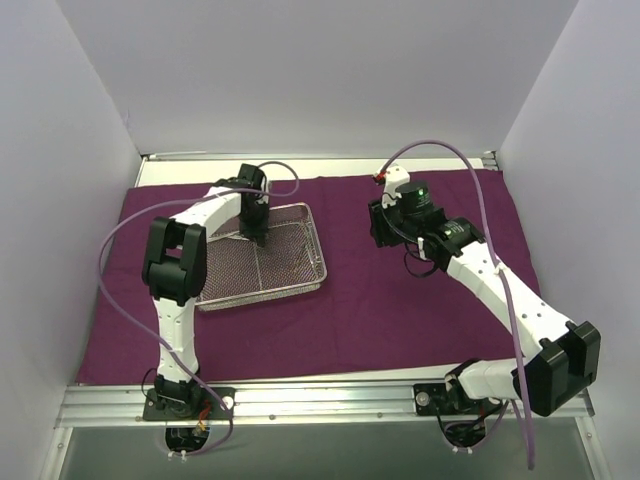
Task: Open and lay out the surgical kit
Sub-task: Adjust the medical item in the container, then pick up the medical item from the container.
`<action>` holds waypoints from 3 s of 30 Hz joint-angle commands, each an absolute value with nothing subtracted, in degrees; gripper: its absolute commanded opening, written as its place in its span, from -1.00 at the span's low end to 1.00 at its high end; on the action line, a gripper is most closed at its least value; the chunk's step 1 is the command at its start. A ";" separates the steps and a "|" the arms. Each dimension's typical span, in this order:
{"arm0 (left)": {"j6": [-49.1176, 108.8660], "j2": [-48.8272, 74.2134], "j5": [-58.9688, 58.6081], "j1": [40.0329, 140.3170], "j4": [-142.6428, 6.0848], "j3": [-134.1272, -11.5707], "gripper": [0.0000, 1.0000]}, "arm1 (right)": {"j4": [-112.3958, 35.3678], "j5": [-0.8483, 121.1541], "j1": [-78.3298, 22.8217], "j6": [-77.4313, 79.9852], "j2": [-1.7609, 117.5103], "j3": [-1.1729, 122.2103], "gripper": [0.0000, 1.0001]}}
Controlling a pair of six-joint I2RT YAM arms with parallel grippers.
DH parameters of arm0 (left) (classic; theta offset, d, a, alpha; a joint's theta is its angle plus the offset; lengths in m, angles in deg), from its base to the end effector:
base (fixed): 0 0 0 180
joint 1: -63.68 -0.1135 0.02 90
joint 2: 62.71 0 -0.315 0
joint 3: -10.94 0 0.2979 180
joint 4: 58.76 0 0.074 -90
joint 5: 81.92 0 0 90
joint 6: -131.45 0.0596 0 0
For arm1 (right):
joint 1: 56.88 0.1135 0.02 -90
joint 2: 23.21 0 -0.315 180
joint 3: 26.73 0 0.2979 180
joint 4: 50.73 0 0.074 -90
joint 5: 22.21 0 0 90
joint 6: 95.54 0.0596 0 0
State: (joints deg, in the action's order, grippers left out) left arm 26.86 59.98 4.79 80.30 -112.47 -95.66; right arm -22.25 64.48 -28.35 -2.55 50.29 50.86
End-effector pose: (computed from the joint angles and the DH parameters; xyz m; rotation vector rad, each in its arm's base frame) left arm 0.4997 -0.1527 0.1708 0.0641 2.8090 -0.2123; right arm 0.3052 0.1698 0.3816 -0.4830 1.9608 0.4096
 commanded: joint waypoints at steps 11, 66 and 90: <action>26.07 54.36 -1.57 82.13 -115.74 -91.57 -0.95 | -24.08 62.87 -28.49 -2.55 53.26 53.53 -0.34; 14.82 62.00 5.35 77.39 -121.98 -99.91 0.22 | -23.99 62.43 -28.32 -3.69 53.26 52.21 -0.33; 19.48 61.04 8.96 77.56 -123.82 -99.64 -0.95 | -24.17 62.61 -28.23 -4.57 54.05 53.17 -0.33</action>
